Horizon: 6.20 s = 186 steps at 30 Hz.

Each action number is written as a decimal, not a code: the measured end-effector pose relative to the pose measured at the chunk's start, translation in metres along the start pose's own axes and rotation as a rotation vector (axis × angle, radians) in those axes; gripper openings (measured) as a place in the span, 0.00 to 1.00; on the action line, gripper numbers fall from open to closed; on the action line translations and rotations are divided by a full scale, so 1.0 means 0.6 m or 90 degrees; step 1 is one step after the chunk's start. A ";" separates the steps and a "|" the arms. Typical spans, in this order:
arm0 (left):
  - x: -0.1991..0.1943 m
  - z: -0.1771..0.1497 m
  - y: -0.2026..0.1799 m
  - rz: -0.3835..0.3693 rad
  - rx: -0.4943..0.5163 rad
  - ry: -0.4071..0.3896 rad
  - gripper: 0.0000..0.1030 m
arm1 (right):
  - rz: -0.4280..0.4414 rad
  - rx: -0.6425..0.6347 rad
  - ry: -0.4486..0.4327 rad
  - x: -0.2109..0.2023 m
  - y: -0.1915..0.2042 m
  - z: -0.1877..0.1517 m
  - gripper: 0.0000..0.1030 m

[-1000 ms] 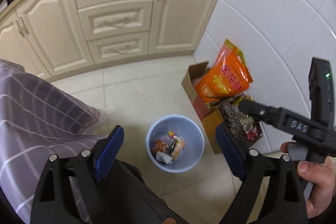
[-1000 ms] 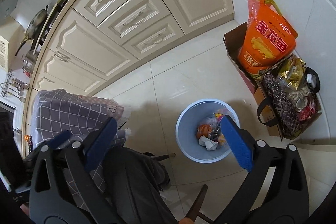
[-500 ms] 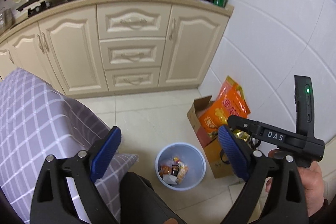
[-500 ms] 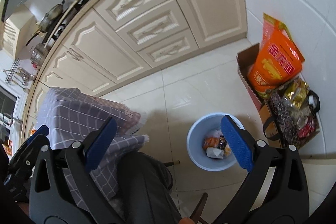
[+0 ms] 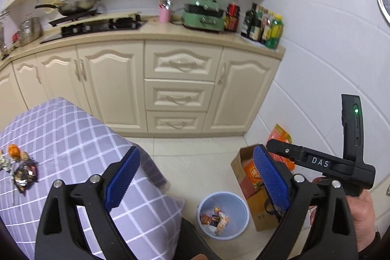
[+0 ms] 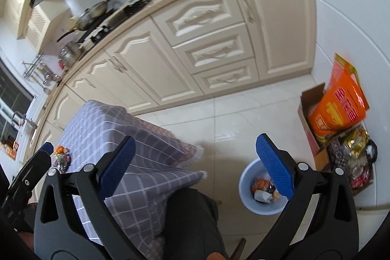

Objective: Collect trash
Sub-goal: 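Move both open tools back over the table, then grasp the red-white striped wrapper with the left tool while the right tool grasps the black wrapper, then carry the striped wrapper and black wrapper over the blue bin with both tools, then open both tools to drop the wrappers into the blue bin, then move both open tools back over the table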

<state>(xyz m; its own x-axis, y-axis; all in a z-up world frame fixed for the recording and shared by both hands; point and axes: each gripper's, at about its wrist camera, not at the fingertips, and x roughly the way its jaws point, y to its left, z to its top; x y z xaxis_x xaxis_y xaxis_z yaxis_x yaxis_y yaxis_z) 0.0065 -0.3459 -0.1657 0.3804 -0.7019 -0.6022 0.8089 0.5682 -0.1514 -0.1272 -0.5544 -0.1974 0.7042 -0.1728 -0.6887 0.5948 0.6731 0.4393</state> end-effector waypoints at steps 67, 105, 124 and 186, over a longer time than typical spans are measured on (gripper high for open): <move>-0.088 -0.146 0.693 0.318 -0.185 0.118 0.23 | 0.156 -0.571 0.208 0.343 0.666 -0.239 0.45; -0.189 -0.094 0.322 0.171 -0.191 -0.029 0.23 | 0.209 -0.289 0.041 0.058 0.380 -0.068 0.36; 0.003 -0.075 0.039 -0.044 -0.027 0.078 0.23 | -0.032 -0.057 -0.002 -0.016 -0.016 -0.036 0.37; 0.093 -0.055 -0.005 -0.036 -0.023 0.132 0.90 | -0.040 0.030 0.039 0.043 -0.035 -0.025 0.94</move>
<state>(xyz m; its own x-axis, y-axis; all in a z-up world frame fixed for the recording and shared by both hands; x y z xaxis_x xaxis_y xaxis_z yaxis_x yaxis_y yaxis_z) 0.0106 -0.3728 -0.2246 0.2318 -0.6312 -0.7402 0.8080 0.5486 -0.2147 -0.1273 -0.5619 -0.2332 0.6413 -0.1684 -0.7486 0.6554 0.6276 0.4202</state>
